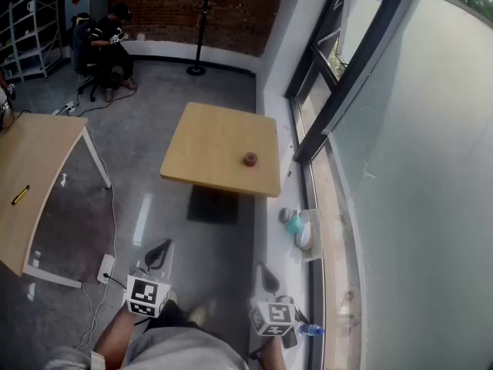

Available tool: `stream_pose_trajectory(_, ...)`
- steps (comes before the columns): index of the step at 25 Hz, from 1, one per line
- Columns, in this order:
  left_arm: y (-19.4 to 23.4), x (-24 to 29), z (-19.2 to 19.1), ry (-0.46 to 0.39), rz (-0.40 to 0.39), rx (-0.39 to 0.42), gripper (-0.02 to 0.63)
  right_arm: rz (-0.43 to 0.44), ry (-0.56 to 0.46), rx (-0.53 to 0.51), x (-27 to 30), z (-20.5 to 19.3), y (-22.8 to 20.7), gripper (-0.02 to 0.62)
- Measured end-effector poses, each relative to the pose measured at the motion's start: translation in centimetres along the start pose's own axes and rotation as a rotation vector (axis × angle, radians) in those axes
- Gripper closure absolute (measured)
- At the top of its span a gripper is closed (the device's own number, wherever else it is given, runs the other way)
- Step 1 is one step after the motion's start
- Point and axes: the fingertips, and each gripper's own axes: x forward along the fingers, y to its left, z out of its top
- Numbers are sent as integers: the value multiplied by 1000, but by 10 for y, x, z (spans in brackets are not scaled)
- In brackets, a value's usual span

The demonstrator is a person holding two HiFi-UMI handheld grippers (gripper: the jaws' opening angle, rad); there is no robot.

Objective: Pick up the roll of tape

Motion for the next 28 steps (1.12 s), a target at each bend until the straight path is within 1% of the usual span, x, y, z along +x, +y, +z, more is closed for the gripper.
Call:
stream_pose_trajectory(6, 0, -3, 0, 1, -2, 3, 606, 3, 3, -4, -1, -2, 1, 581)
stream_pose_trajectory(10, -1, -5, 0, 6, 0, 1, 606, 21, 0, 23, -2, -2, 4, 581)
stream_pose_trajectory(14, -3, -3, 2, -4, 2, 2, 606, 24, 7, 12, -1, -6, 2, 581)
stream_pose_trajectory(17, -6, -3, 3, -9, 1, 2, 606, 24, -1, 12, -1, -1, 4, 581)
stream_pose_trajectory(21, -8, -2, 5, -11, 2, 5, 606, 25, 10, 6, 1, -9, 1, 581)
stream_pose_trajectory(24, -9, -1, 3, -3, -3, 5, 606, 28, 8, 5, 4, -4, 6, 581)
stream_pose_trajectory(28, -14, 10, 2, 4, -18, 15, 606, 19, 13, 23, 8, -5, 0, 581)
